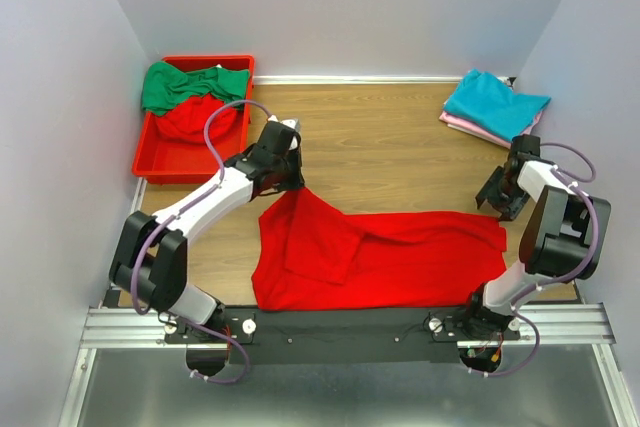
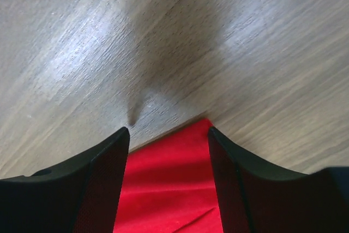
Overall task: Fold and stack the t-shirts
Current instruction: Fold the tshirt
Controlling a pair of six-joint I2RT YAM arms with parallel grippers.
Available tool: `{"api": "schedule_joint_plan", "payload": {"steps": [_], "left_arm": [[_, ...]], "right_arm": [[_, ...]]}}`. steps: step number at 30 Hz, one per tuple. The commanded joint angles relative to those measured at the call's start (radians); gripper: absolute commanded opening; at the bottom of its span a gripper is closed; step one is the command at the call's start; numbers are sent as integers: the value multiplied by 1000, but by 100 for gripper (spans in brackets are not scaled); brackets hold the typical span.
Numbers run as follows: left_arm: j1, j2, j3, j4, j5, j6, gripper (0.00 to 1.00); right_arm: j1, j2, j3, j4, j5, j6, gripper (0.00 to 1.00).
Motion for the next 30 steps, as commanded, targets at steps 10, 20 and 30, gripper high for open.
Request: {"api": "schedule_joint_plan", "payload": {"steps": [10, 20, 30], "left_arm": [[8, -70, -135, 11, -27, -57, 0], [10, -71, -184, 29, -29, -61, 0], [36, 111, 72, 31, -52, 38, 0]], "right_arm": [[-8, 38, -35, 1, 0, 49, 53], [-11, 73, -25, -8, 25, 88, 6], [-25, 139, 159, -47, 29, 83, 2]]}}
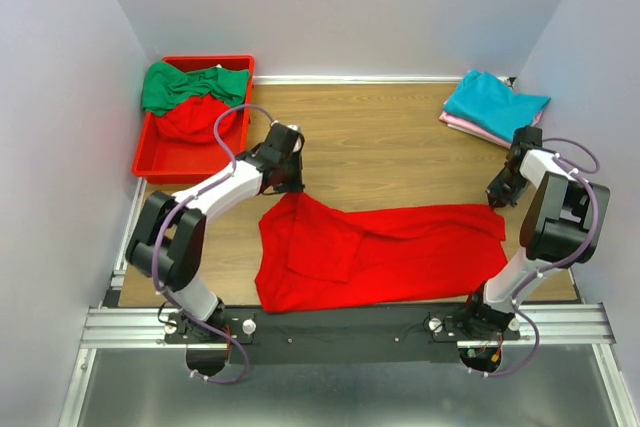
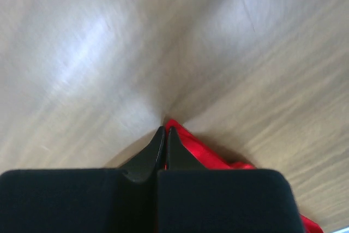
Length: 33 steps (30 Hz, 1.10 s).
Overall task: Fold and stack the t-shirts
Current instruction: Fold the tshirt
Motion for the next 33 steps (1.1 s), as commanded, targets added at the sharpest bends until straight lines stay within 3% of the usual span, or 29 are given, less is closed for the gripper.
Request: {"api": "schedule_joint_plan", "payload": {"steps": [1, 8, 17, 20, 22, 23, 25, 26, 28, 33], "left_arm": [[25, 89, 147, 12, -39, 60, 0], [50, 277, 450, -63, -40, 125, 0], [76, 372, 534, -106, -52, 130, 0], [76, 381, 531, -113, -52, 116, 12], [76, 380, 538, -123, -60, 111, 29], [76, 378, 544, -126, -62, 110, 44], [76, 365, 555, -129, -63, 114, 62], [74, 360, 557, -132, -63, 120, 64], [73, 345, 558, -140, -65, 125, 66], [50, 271, 485, -155, -78, 120, 65]], "right_arm": [[-17, 49, 105, -8, 15, 11, 2], [-37, 164, 286, -52, 22, 18, 2], [-49, 268, 420, -86, 52, 0, 2], [-51, 285, 435, -91, 52, -11, 2], [-52, 291, 443, -92, 48, -14, 2], [-51, 290, 444, -94, 39, -16, 2], [-51, 279, 450, -94, 14, -25, 11], [-52, 274, 452, -95, 5, -28, 19], [-51, 267, 455, -94, -18, -40, 50], [-51, 210, 441, -95, -38, -72, 62]]}}
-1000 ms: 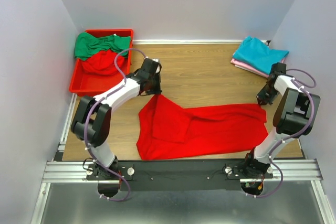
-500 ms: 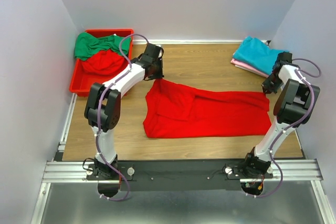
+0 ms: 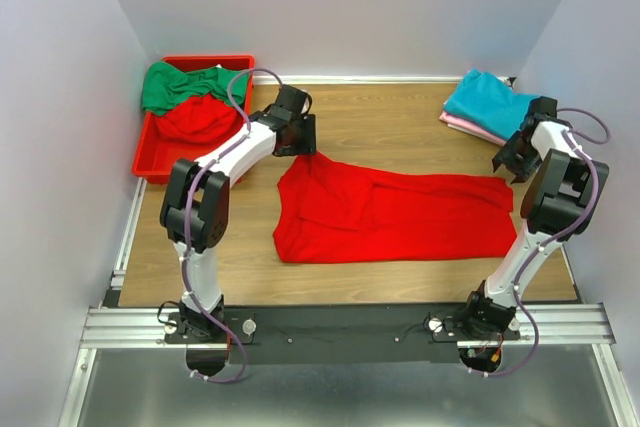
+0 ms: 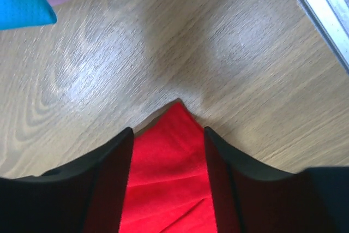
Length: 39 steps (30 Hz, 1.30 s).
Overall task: Fold and stack the t-shirts
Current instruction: Fold the tshirt
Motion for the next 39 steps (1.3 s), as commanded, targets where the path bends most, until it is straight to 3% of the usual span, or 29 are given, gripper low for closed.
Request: {"api": "schedule_joint_plan", "payload": {"steps": [1, 7, 12, 36, 39], "left_arm": [[-25, -110, -64, -23, -44, 3, 64], [-66, -239, -302, 14, -30, -32, 56], [-115, -268, -379, 46, 28, -37, 51], [-166, -212, -503, 43, -67, -100, 47], [-170, -216, -506, 57, -50, -98, 39]], "right_arm": [[-9, -72, 4, -17, -23, -26, 63], [-9, -146, -51, -15, -67, -10, 63], [-9, -166, -80, -15, -78, -10, 63], [-10, -189, -102, -15, -106, -15, 63], [-10, -187, -100, -15, -107, -13, 63]]}}
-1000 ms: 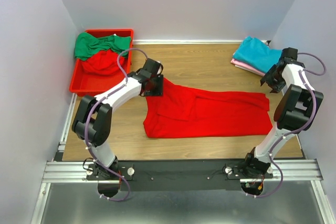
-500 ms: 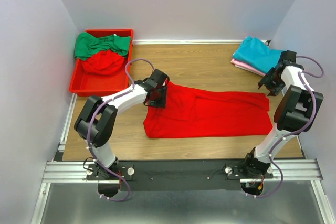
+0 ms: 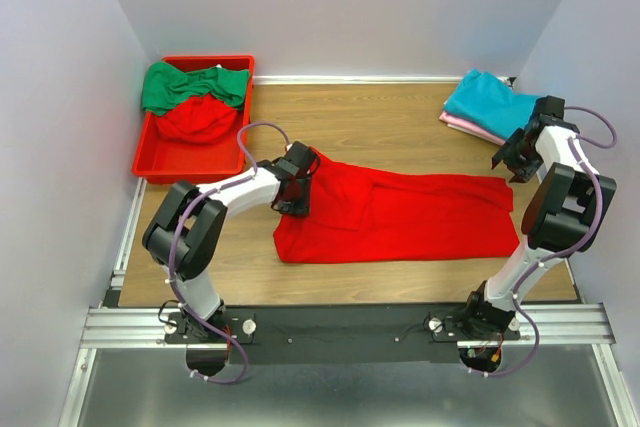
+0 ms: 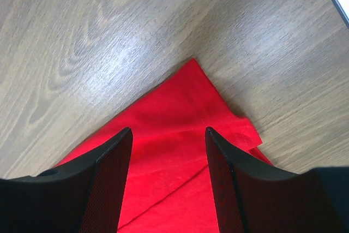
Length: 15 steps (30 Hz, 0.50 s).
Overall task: Fold and stack the t-shirts
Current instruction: Fold the tshirt
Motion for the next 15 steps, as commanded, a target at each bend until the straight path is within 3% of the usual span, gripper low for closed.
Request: {"api": "schedule_joint_plan", "payload": {"steps": [1, 2, 8, 15], "left_arm": [[-9, 4, -9, 28, -10, -11, 36], [-10, 4, -6, 30, -8, -12, 32], [-19, -10, 34, 13, -3, -20, 32], [-29, -25, 60, -33, -51, -29, 37]], "right_arm": [[-9, -29, -8, -9, -19, -9, 63], [-10, -29, -9, -9, -21, -8, 63], [-9, -30, -11, -10, -18, -9, 63], [-10, -29, -9, -9, -24, -11, 63]]}}
